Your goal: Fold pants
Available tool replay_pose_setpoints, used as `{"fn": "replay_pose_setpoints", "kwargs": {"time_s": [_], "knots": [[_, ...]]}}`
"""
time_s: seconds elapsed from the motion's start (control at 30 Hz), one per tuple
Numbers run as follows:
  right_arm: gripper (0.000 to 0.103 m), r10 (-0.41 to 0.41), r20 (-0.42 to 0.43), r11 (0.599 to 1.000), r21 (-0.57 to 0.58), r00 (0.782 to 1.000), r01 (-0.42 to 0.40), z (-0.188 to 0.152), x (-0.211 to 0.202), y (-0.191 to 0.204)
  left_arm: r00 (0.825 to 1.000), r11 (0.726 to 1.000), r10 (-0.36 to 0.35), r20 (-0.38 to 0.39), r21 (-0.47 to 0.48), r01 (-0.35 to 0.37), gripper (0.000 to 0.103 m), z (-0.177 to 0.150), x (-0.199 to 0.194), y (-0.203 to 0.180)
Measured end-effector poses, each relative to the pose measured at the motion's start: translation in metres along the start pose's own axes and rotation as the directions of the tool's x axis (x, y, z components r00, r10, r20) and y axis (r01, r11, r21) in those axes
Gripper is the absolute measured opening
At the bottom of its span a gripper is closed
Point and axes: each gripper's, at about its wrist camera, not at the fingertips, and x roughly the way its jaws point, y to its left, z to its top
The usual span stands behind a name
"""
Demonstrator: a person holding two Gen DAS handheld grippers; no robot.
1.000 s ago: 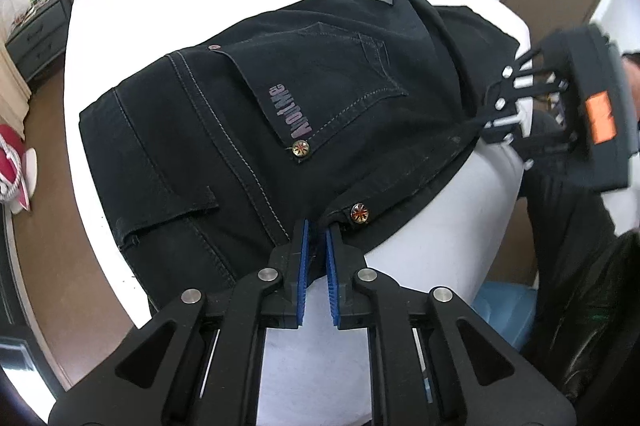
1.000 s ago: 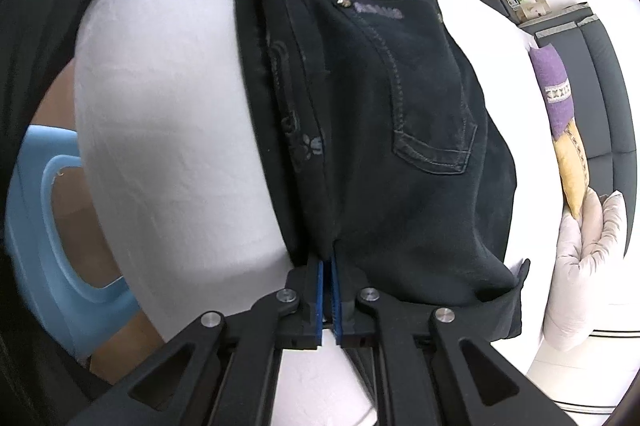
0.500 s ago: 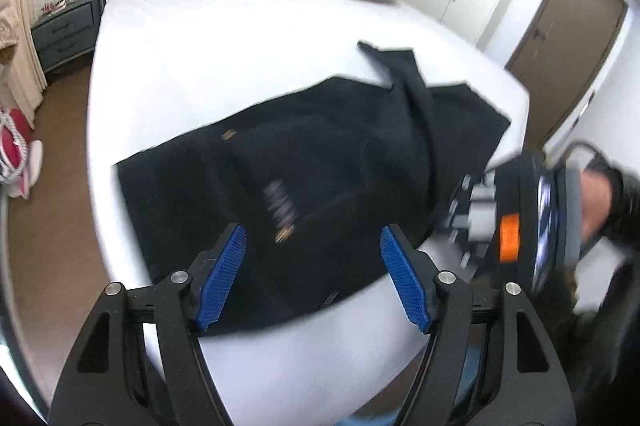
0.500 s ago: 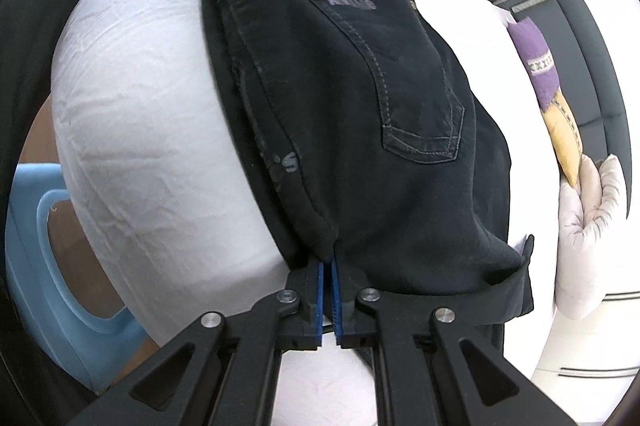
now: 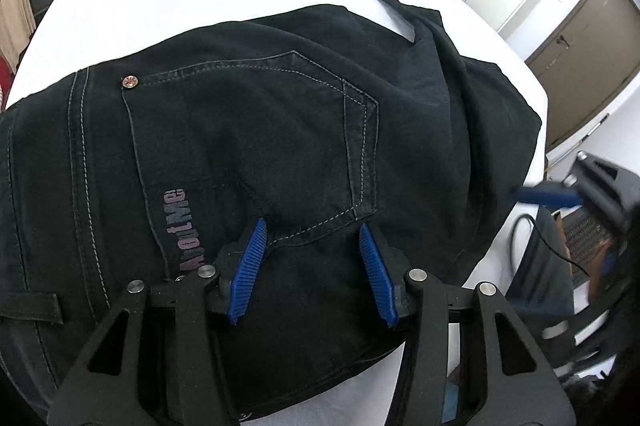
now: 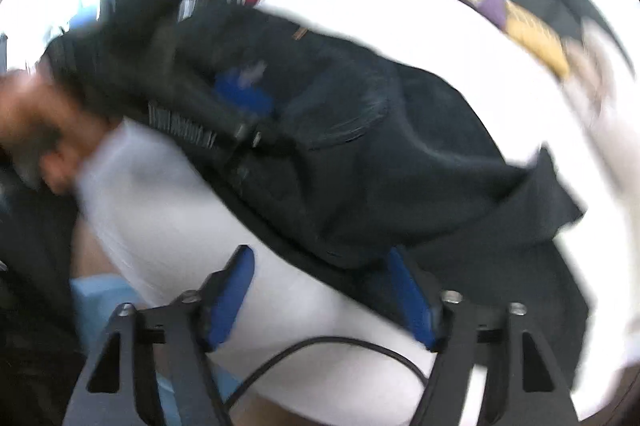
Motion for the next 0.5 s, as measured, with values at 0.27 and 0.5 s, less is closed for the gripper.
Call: {"fn": "replay_pose_setpoints", "kwargs": {"time_s": [0.27,0.5], "knots": [[0.069,0.050,0.233,0.763,0.618,0.971,-0.188,0.007,-0.043,-0.194,0.999,0.999,0.041,0.016,0.018,-0.041,0.047,-0.015,0.016,-0.004],[0.069,-0.169,0.053,0.668,0.740,0.984,0.075,0.077,0.015,-0.311,1.000,1.000,0.024,0.020,-0.008,-0.023,0.047,-0.014,0.018,-0.002]]}}
